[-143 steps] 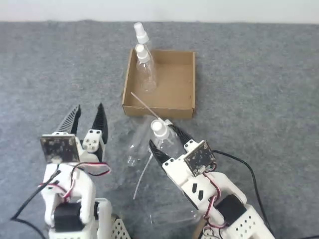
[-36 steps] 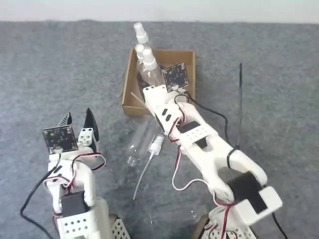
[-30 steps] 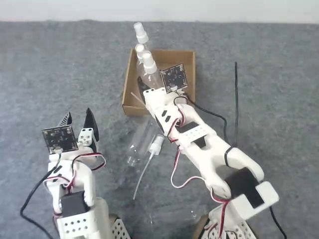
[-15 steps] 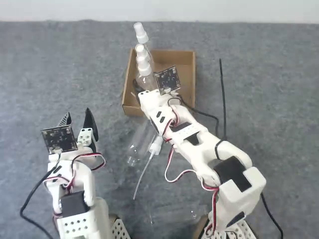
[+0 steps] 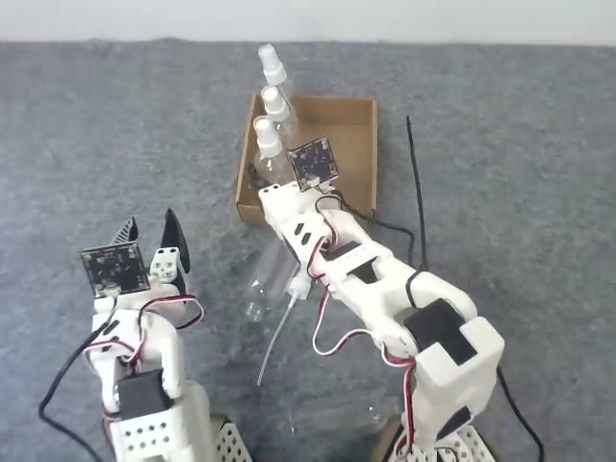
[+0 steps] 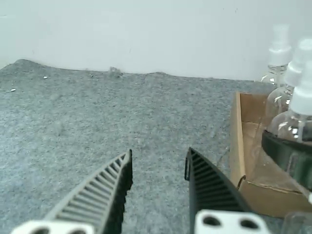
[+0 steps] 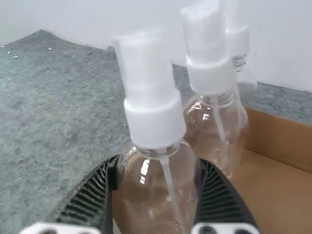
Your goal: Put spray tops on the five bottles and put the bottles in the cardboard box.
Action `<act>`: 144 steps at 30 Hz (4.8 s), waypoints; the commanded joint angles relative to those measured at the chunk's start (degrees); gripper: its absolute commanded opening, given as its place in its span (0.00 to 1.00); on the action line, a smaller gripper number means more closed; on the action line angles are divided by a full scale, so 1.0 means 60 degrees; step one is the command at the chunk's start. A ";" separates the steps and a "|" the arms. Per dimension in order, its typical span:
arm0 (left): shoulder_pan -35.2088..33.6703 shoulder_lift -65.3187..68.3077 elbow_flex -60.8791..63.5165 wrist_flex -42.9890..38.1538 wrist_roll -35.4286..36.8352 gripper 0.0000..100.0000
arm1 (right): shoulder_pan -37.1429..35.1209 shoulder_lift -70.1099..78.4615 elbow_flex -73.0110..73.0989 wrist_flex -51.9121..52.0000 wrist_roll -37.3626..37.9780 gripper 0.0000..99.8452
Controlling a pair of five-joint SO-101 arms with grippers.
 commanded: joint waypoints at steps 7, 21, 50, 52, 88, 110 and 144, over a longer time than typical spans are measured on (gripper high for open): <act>-0.0527 -0.0161 -0.0110 -0.0322 -0.0059 0.17 | -0.0139 -0.0183 -0.0571 -0.0256 -0.0029 0.07; -0.0527 -0.0161 -0.0110 -0.0322 -0.0059 0.17 | -0.0125 -0.0168 -0.0571 -0.0183 -0.0015 0.07; -0.0542 -0.0161 -0.0095 -0.0322 -0.0059 0.17 | -0.0359 -0.0286 -0.0161 0.0579 0.0674 0.30; -0.0542 -0.0161 -0.0095 -0.0322 -0.0059 0.17 | -0.0344 -0.0286 -0.0161 0.0579 0.0674 0.30; -0.0542 -0.0161 -0.0095 -0.0322 -0.0059 0.17 | -0.0300 -0.5458 0.1436 0.5370 0.0645 0.30; -0.0908 -0.0161 -0.0066 -0.0586 -0.0015 0.17 | -0.0505 -0.8637 -0.0352 1.3399 0.0176 0.30; -0.0982 -0.0147 -0.0066 -0.0615 -0.0015 0.17 | -0.2923 -0.9326 -0.0938 2.1766 0.4689 0.31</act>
